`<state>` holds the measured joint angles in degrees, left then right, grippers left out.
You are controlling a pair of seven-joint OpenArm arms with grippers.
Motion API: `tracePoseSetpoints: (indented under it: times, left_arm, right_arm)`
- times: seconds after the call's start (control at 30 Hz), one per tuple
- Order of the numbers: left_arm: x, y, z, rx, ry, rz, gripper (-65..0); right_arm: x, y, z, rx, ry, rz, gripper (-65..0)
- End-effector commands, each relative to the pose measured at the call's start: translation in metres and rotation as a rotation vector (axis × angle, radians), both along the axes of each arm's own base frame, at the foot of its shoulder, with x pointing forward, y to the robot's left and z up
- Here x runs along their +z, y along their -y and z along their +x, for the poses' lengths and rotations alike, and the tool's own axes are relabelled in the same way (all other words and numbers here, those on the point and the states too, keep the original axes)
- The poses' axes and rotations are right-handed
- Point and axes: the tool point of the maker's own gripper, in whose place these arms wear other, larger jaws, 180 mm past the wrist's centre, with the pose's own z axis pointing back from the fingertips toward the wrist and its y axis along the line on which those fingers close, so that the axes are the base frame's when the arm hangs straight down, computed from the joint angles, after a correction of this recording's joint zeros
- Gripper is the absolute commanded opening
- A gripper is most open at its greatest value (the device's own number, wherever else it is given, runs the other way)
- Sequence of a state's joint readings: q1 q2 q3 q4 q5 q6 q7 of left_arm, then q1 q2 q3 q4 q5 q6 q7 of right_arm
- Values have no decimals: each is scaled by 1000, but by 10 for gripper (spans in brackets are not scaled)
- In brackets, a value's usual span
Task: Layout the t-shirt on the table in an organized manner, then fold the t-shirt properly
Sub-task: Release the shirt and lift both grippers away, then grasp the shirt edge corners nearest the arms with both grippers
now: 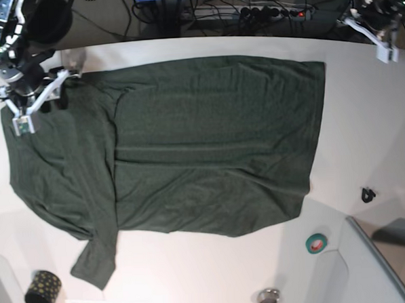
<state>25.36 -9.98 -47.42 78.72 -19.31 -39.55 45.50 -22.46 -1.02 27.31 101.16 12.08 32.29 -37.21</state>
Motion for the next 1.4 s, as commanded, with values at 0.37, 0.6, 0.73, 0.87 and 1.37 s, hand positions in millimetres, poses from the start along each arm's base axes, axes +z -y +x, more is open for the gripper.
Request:
tracePoseSetpoints:
  times: [0.37, 0.6, 0.73, 0.87, 1.37]
  left_arm:
    - [50, 26, 17, 92, 229, -56, -260]
    - [28, 6, 25, 177, 196, -62, -255]
    - [12, 14, 35, 207, 193, -121, -253]
    - [7, 30, 46, 173, 192, -154, -253]
    - [-28, 63, 45, 215, 134, -290, -253]
  right_arm:
    - [5, 54, -14, -111, 38, 48, -162]
    - [-12, 62, -20, -123, -7, 66, -162]
    - [-11, 63, -18, -125, -2, 66, -162]
    - [-10, 63, -17, -125, 1, 66, -162]
    - [-10, 63, -17, -125, 0, 65, -162]
